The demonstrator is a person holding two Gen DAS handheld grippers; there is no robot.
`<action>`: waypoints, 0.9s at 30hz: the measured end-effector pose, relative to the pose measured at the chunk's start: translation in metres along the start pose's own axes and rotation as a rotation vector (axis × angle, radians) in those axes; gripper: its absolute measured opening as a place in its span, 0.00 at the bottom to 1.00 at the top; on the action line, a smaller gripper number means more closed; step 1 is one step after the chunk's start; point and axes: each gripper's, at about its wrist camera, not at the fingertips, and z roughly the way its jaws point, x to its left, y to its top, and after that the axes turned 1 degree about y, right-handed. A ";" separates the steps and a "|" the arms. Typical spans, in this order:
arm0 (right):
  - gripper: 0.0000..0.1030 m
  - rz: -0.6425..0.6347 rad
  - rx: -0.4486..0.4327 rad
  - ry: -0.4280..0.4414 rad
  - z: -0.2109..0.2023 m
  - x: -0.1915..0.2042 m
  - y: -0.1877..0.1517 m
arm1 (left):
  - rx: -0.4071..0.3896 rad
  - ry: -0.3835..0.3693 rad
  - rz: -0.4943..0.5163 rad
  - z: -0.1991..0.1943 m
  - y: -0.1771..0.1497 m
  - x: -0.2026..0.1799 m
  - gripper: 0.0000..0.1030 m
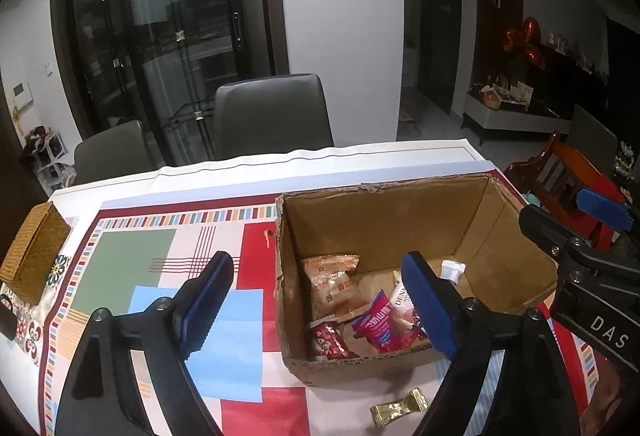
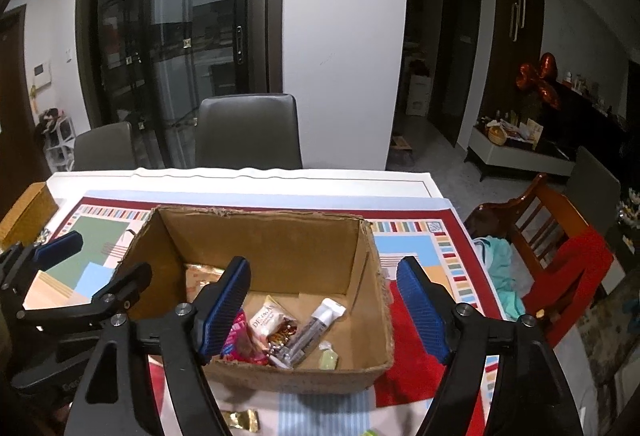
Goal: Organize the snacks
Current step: 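Withdraw both open tools from the box toward the gold and yellow-green candies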
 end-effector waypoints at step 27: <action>0.83 0.090 -0.031 -0.091 -0.066 -0.045 -0.039 | -0.035 -0.019 0.021 -0.058 -0.036 -0.033 0.88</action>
